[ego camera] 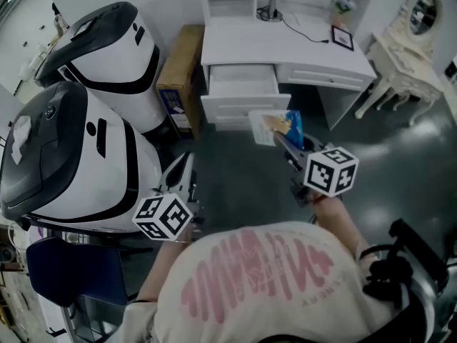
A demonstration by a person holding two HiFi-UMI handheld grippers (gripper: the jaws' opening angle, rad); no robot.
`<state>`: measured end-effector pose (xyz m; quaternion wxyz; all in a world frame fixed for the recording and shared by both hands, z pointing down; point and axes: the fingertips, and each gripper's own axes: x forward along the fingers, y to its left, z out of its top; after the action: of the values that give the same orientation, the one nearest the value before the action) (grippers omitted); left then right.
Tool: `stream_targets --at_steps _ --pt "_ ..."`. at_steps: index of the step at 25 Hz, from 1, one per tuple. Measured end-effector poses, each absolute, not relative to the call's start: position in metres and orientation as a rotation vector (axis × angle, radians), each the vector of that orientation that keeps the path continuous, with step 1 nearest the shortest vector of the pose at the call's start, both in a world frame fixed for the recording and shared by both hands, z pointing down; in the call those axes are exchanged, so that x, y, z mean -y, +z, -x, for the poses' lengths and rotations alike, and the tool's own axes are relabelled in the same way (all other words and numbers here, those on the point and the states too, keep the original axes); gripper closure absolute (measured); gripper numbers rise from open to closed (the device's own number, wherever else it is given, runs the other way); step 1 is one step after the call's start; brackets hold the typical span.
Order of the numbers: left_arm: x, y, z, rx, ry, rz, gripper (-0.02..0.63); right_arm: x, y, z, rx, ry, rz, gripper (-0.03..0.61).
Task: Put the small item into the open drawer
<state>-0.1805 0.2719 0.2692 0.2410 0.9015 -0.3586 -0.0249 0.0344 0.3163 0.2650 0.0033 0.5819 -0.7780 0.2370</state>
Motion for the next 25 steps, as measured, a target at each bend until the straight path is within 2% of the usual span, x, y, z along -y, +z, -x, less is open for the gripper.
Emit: stream_targets --at_steps 12,25 --pt "-0.265 0.309 0.161 0.921 0.05 -2.411 0.575 -0.31 0.312 -0.056 2.391 0.963 -1.87 0.482" --pt "-0.162 0.308 0.116 0.862 0.045 -2.419 0.575 -0.23 0.321 -0.087 2.345 0.985 -1.922 0.482"
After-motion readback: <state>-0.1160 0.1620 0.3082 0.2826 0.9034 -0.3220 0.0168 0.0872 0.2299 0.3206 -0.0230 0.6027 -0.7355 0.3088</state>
